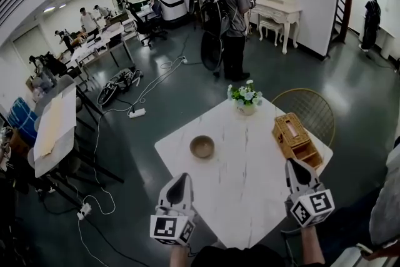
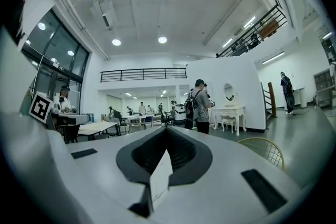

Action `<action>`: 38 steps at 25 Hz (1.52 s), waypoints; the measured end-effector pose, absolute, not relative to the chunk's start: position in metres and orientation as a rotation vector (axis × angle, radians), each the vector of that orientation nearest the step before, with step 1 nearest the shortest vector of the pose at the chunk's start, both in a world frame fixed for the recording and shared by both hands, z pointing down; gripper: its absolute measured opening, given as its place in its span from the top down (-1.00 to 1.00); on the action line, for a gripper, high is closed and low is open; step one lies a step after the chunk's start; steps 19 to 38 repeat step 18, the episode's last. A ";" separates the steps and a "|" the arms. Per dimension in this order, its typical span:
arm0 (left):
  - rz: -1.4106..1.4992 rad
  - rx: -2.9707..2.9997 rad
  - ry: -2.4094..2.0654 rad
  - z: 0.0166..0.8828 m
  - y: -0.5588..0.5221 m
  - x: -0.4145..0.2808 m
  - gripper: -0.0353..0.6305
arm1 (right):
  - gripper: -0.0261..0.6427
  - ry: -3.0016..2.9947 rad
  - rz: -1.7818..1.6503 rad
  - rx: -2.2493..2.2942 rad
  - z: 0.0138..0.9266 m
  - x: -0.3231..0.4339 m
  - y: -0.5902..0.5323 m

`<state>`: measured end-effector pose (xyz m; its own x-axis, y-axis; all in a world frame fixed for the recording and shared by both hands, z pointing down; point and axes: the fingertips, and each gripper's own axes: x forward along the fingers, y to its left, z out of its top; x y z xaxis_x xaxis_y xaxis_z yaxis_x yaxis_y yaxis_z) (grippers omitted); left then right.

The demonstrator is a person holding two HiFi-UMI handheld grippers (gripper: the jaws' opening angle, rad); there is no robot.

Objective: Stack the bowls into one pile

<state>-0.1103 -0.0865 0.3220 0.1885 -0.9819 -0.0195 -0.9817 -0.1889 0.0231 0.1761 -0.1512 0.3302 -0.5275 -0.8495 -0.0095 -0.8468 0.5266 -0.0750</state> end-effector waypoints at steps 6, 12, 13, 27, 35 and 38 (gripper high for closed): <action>-0.035 2.421 -2.009 0.323 -0.083 -0.109 0.85 | 0.88 2.710 -0.083 -1.498 0.330 0.177 -0.148; -0.017 2.418 -2.007 0.325 -0.078 -0.110 0.85 | 0.88 2.704 -0.071 -1.522 0.327 0.180 -0.143; -0.018 2.418 -2.006 0.326 -0.077 -0.110 0.85 | 0.88 2.701 -0.072 -1.527 0.327 0.180 -0.142; -0.012 2.419 -2.003 0.329 -0.077 -0.118 0.85 | 0.88 2.678 -0.080 -1.542 0.331 0.177 -0.143; -0.012 2.419 -2.003 0.329 -0.077 -0.118 0.85 | 0.88 2.678 -0.080 -1.542 0.331 0.177 -0.143; -0.012 2.419 -2.003 0.329 -0.077 -0.118 0.85 | 0.88 2.678 -0.080 -1.542 0.331 0.177 -0.143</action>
